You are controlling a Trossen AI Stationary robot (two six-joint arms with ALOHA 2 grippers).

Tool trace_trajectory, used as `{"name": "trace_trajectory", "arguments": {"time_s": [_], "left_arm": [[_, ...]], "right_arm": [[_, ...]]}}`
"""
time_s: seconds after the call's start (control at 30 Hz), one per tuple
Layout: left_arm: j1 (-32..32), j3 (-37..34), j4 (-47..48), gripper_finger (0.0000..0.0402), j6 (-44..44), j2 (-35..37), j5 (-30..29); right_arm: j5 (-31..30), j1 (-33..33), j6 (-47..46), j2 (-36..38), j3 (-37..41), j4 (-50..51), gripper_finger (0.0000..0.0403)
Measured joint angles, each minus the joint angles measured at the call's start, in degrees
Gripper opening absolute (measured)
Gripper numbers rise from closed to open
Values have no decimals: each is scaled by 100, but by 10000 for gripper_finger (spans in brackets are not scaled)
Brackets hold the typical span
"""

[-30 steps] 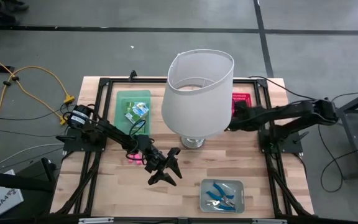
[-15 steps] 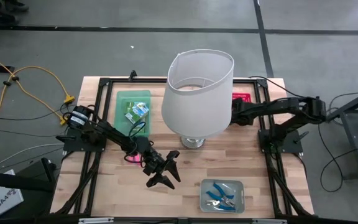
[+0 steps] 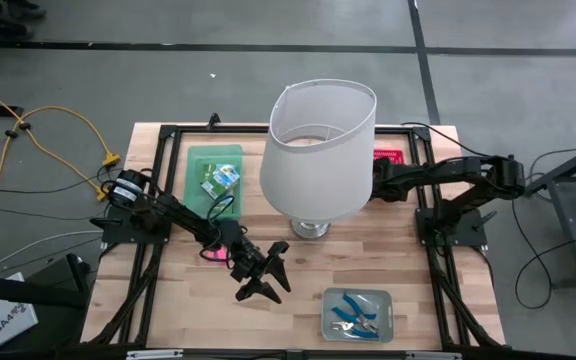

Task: Pick & Place School Supplies
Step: Put the pink eraser into the red bin

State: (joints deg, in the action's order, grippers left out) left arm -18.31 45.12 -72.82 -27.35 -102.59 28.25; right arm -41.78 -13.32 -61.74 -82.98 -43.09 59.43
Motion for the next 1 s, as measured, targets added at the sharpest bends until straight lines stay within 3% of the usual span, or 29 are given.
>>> {"name": "trace_trajectory", "arguments": {"time_s": [0.5, 0.87, 1.0], "left_arm": [[0, 0, -2, 175, 28, 0, 0], [-39, 0, -2, 175, 500, 0, -5], [-39, 0, 83, 175, 627, 0, -429]], "right_arm": [[-479, 1, 57, 3, -1, -107, 113], [-389, 212, 57, 4, 0, -143, 115], [-476, 433, 21, 4, 0, -33, 114]]}}
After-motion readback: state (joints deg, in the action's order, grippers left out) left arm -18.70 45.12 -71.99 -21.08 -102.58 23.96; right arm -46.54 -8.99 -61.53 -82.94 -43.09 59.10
